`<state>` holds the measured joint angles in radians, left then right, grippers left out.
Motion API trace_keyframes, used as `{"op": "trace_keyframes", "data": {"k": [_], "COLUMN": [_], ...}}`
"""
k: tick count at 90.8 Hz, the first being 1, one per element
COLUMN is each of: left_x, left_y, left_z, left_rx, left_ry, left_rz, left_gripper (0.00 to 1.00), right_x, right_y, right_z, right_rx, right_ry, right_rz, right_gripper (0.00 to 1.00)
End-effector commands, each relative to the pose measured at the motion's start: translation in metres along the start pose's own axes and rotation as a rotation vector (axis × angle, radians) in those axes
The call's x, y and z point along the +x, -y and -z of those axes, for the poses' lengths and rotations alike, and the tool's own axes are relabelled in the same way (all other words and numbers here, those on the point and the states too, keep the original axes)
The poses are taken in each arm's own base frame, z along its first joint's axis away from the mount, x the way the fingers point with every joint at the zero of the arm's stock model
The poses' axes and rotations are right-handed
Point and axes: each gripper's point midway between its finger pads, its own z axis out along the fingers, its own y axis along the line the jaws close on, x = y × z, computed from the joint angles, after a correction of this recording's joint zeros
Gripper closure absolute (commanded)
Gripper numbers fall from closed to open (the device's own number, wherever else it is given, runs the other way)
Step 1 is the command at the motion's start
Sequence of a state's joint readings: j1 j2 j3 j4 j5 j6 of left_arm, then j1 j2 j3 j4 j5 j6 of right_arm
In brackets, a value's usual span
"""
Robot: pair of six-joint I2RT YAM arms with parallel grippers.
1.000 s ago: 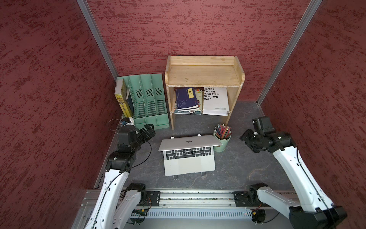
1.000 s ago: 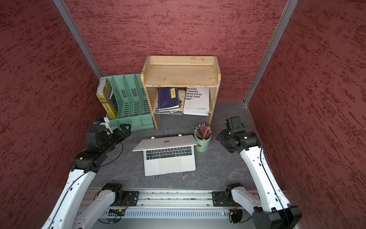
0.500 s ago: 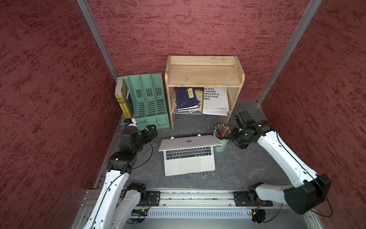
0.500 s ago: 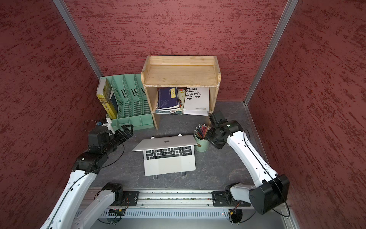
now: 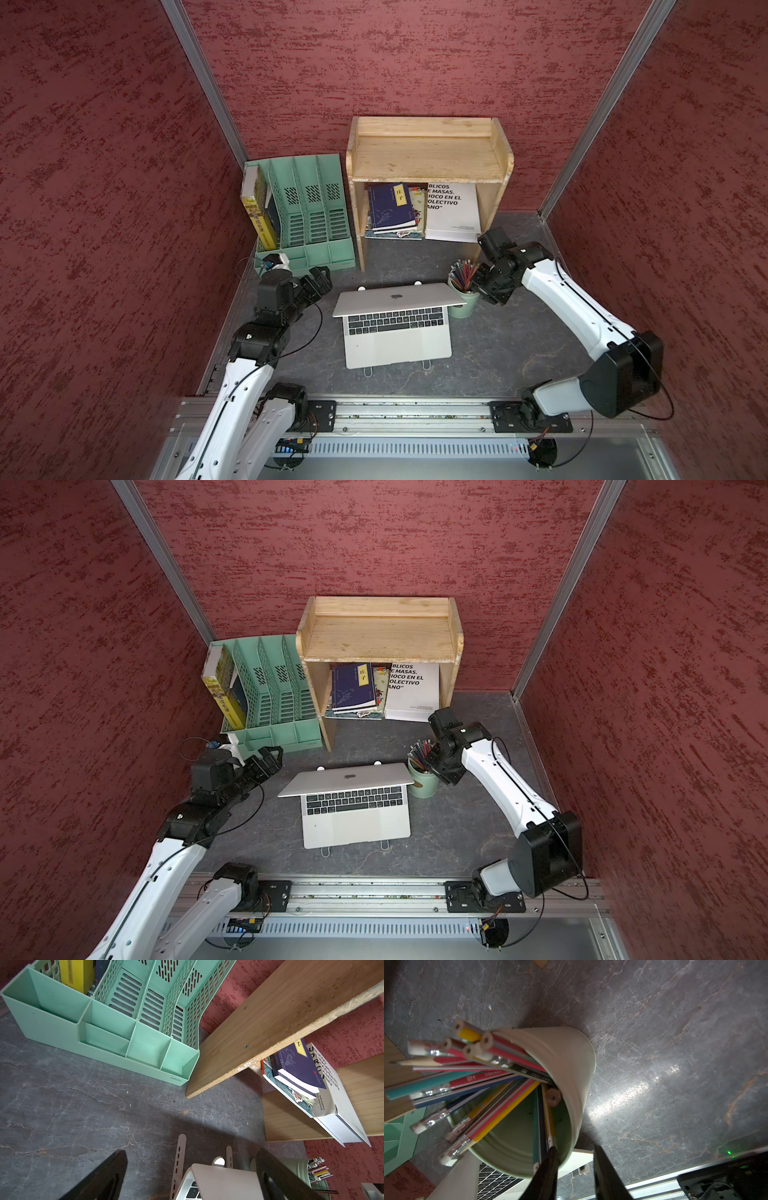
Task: Close the laptop lid and set it aside
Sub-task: Pick up the distractor from the center of the board.
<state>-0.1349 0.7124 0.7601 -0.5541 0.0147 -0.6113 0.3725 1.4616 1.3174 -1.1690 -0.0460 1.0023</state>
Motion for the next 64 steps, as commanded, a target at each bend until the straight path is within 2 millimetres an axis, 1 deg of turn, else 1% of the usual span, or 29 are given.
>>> {"op": "trace_keyframes", "data": {"k": [1,5,21,35,46,55,61,64], "left_x": [0.001,0.002,0.006,0.007,0.007,0.007,0.007,0.007], "left_y": [0.004,0.003,0.002,0.002,0.004,0.005,0.005,0.005], "left_z": [0.0,0.0,-0.002,-0.003,-0.004,-0.005,-0.005,-0.006], "left_rx": [0.032,0.033,0.037,0.047,0.058,0.069,0.075,0.079], "left_ry": [0.012,0.01,0.003,0.004,0.01,0.016,0.02,0.022], "left_rz": [0.006,0.006,0.013,0.023,0.034,0.047,0.059,0.062], "left_gripper": [0.0,0.0,0.0,0.0,0.0,0.0,0.0,0.0], "right_x": [-0.008,-0.009,-0.01,-0.01,-0.011,-0.014,-0.017,-0.017], "right_y": [-0.013,-0.014,-0.012,-0.005,0.005,0.018,0.024,0.031], "right_z": [-0.001,-0.004,-0.013,-0.009,0.004,0.025,0.04,0.047], "right_rx": [-0.015,-0.005,0.036,0.068,0.098,0.148,0.17,0.19], "right_ry": [0.022,0.021,0.001,-0.022,-0.067,-0.085,-0.082,-0.084], "right_rz": [0.023,0.025,0.033,0.033,0.025,0.033,0.038,0.032], "right_gripper": [0.69,0.7,0.81,0.87,0.94,1.0,1.0,1.0]}}
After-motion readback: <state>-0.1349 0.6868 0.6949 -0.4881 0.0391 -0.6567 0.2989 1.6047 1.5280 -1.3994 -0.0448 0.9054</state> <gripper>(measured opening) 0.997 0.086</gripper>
